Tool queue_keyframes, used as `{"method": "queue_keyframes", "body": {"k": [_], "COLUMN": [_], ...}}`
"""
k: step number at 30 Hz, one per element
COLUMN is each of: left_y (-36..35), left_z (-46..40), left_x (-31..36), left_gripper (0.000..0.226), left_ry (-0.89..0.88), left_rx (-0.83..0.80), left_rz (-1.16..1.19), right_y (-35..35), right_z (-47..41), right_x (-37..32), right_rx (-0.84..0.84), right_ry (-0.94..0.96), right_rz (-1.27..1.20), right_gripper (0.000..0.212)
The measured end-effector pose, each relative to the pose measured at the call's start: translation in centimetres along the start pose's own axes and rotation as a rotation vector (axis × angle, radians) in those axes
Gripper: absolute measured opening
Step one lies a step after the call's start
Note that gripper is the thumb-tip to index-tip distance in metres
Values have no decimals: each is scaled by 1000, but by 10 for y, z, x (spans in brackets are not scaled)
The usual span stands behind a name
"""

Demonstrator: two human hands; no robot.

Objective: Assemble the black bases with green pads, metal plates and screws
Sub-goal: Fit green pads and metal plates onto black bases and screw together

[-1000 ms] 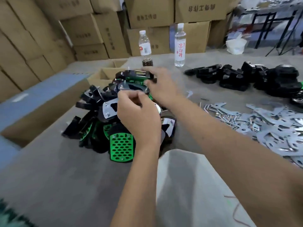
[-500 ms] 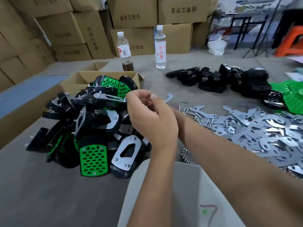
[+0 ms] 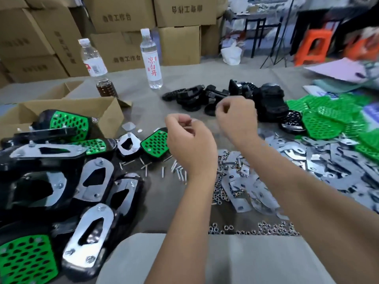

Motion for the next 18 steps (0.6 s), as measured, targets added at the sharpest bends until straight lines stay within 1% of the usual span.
{"method": "queue_keyframes", "body": {"k": [1, 2, 3, 4, 5, 6, 7, 8, 9, 11, 13, 14, 15, 16, 17, 18], "left_y": [-8, -17, -24, -30, -37, -42, -48, -52, -56, -66, -74, -78, -82, -87, -92, -95], "left_z": [2, 6, 9, 13, 18, 21, 26, 30, 33, 44, 57, 62, 69, 74, 81, 86], "left_x": [-2, -3, -4, -6, -6, -7, -7, -8, -10, -12, -13, -12, -11, -11, -9, -8], "left_gripper": [13, 14, 15, 16, 16, 15, 15, 13, 11, 6, 4, 7, 16, 28, 39, 44], "left_ry": [22, 44, 66, 85, 104, 116, 127, 147, 179, 281, 321, 330, 358, 419, 518, 622], "left_rx": [-46, -98, -145, -186, -223, -249, -277, -305, -342, -438, -504, -533, -567, -598, -629, -647], "left_rz": [-11, -22, -36, -49, -56, -62, -69, -76, -78, -52, -47, -39, -11, 36, 102, 166], "right_y": [12, 25, 37, 45, 50, 49, 51, 53, 56, 68, 83, 90, 98, 104, 111, 114], "right_z": [-9, -18, -24, -29, -32, -31, -29, -26, -22, -10, 8, 17, 24, 30, 37, 44], "right_x": [14, 35, 55, 69, 81, 88, 95, 100, 101, 102, 103, 103, 106, 109, 113, 118], "right_rx": [130, 199, 154, 55, -42, -101, -110, -79, -23, 150, 319, 363, 354, 296, 204, 87], "right_ry": [-20, -83, -178, -257, -303, -298, -261, -206, -149, -92, -132, -167, -217, -279, -342, -375], "right_rz": [141, 275, 415, 455, 458, 442, 403, 353, 300, 160, -21, -139, -289, -460, -602, -667], "right_gripper": [20, 29, 45, 60, 68, 71, 69, 62, 53, 34, 29, 30, 35, 43, 51, 55]}}
Point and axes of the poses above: each hand's wrist, its own z-axis away from the middle knuckle, its own y-axis out of the back of the hand, x = y × z, the point moved 2 cm from there along -z, towards the middle knuckle
